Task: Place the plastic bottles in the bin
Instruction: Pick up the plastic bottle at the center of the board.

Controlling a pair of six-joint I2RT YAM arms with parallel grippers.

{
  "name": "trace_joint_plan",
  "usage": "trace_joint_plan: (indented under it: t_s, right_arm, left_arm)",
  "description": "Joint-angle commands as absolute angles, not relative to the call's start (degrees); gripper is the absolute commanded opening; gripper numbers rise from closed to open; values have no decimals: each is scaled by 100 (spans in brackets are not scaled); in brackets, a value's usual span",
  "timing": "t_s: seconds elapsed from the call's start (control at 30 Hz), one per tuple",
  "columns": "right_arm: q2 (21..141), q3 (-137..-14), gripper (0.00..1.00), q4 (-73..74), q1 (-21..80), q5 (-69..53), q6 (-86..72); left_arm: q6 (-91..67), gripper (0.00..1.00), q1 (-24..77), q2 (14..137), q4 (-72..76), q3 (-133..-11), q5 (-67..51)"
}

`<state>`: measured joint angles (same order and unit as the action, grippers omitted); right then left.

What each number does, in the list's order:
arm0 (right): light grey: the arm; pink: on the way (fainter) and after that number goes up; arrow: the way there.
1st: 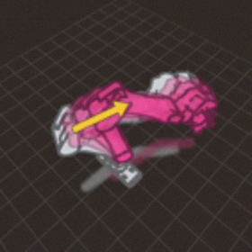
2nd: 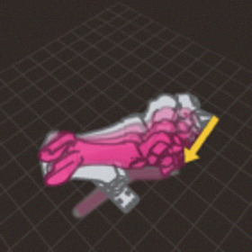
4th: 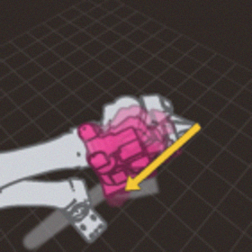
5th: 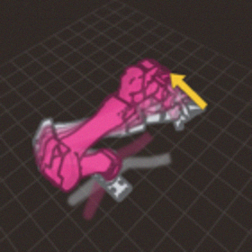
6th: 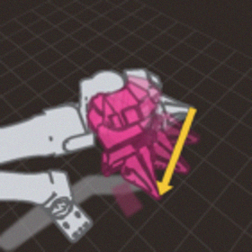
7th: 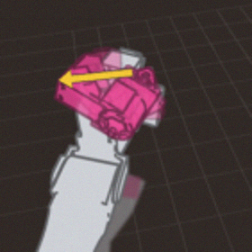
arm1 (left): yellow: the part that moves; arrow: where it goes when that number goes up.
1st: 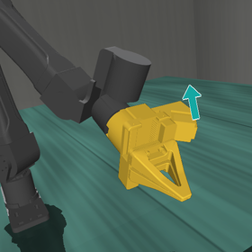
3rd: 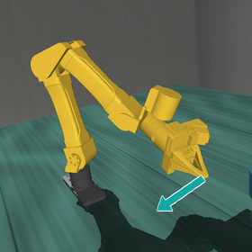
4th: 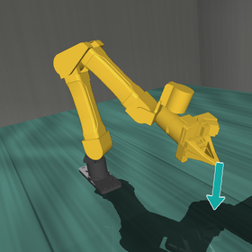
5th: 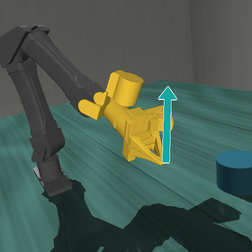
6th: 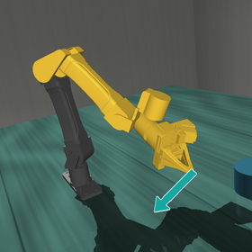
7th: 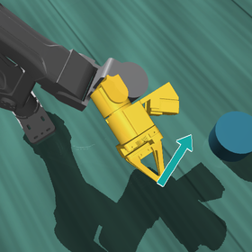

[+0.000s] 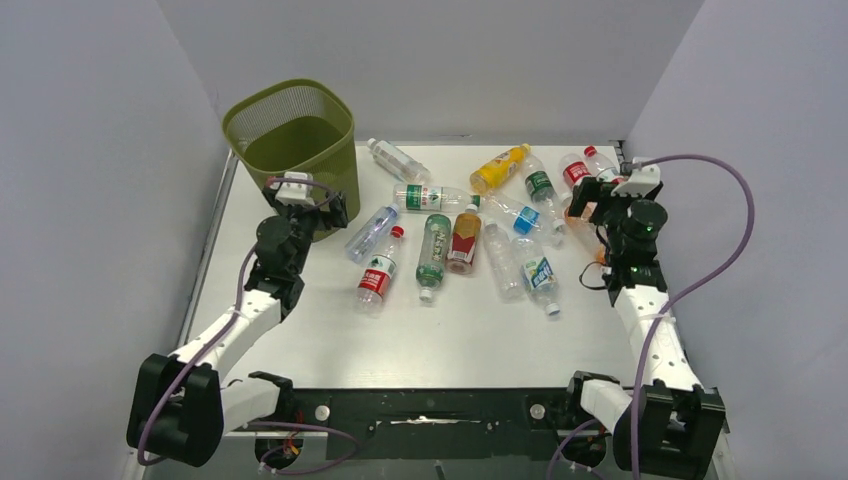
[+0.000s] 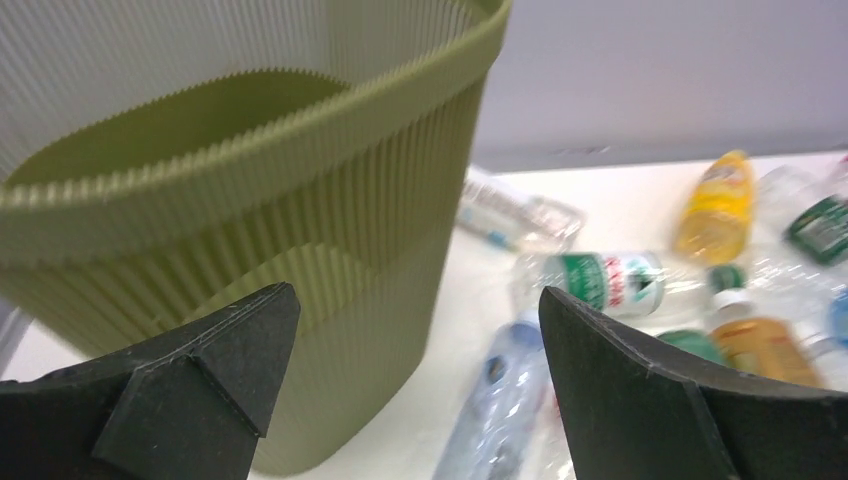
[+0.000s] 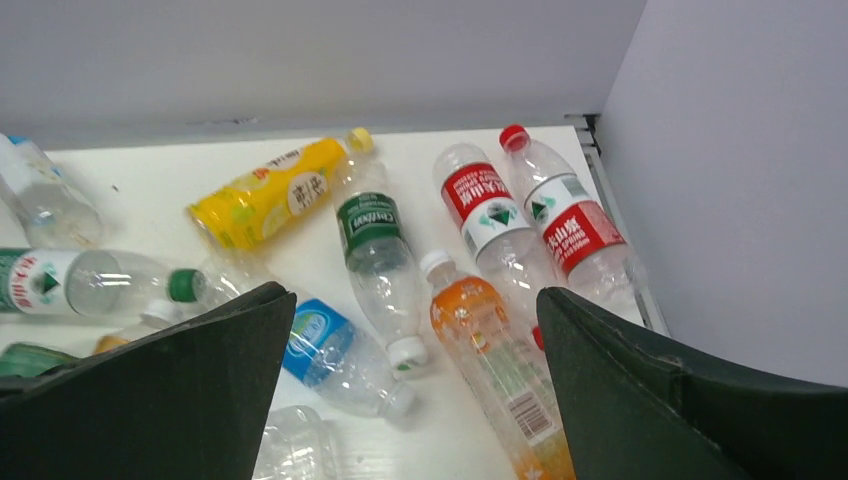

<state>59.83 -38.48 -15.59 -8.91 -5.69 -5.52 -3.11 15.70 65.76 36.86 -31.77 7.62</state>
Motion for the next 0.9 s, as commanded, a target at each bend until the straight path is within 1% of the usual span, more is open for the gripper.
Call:
trace_joint_plan:
  t_s: [0.0, 0.1, 0.2, 0.3, 0.33, 0.4, 0.43, 0.47, 0.53, 0.6, 0.7, 0.8, 0.87]
  right_arm:
    - [5976, -5073, 98, 27, -853, -800, -987]
    - [5991, -5567, 98, 430, -848, -935, -1125]
    - [5968, -5717, 98, 466, -865, -1144, -1409]
    - [6125, -5953, 98, 934, -942, -707, -2267]
    - [6209, -6074, 98, 1218, -980, -533, -2558]
    - [6447, -6328, 98, 1830, -1061, -317, -3025]
    - [6533, -6365, 97, 1976, -1116, -421, -3126]
    - [6576, -6254, 98, 1834, -1192, -833, -3115]
    - [6538, -5885, 98, 1318, -1428, -2010, -3218]
    - [6413, -5500, 98, 754, -1529, -2575, -3418]
    - [6420, -5441, 98, 633, -1538, -2854, -3553]
    - [6531, -5677, 98, 834, -1439, -2919, -3573]
    - [6571, -5829, 98, 984, -1327, -2823, -3609]
  left_arm:
    - [-1176, 93, 1653, 6395, 3355, -3969, 118]
    - [-1702, 93, 1739, 6433, 3272, -4256, 26]
    - [-2010, 93, 1894, 6566, 2495, -4809, 42]
    - [-2073, 93, 2072, 6705, 1204, -5456, 190]
    - [-2115, 93, 2094, 6740, 869, -5603, 579]
    - [-2109, 93, 2112, 6699, 717, -5607, 543]
    - [-2101, 93, 2096, 6625, 867, -5476, 254]
    - [-2154, 93, 2089, 6551, 980, -5355, 217]
    - [-2338, 93, 2054, 6466, 1105, -5201, 148]
    - [-2278, 93, 2031, 6530, 1048, -5290, -293]
    - [-2253, 93, 2030, 6760, 446, -5599, -572]
    - [-2564, 93, 1922, 6607, 900, -5299, -993]
    - [-2790, 93, 1873, 6594, 918, -5264, -1099]
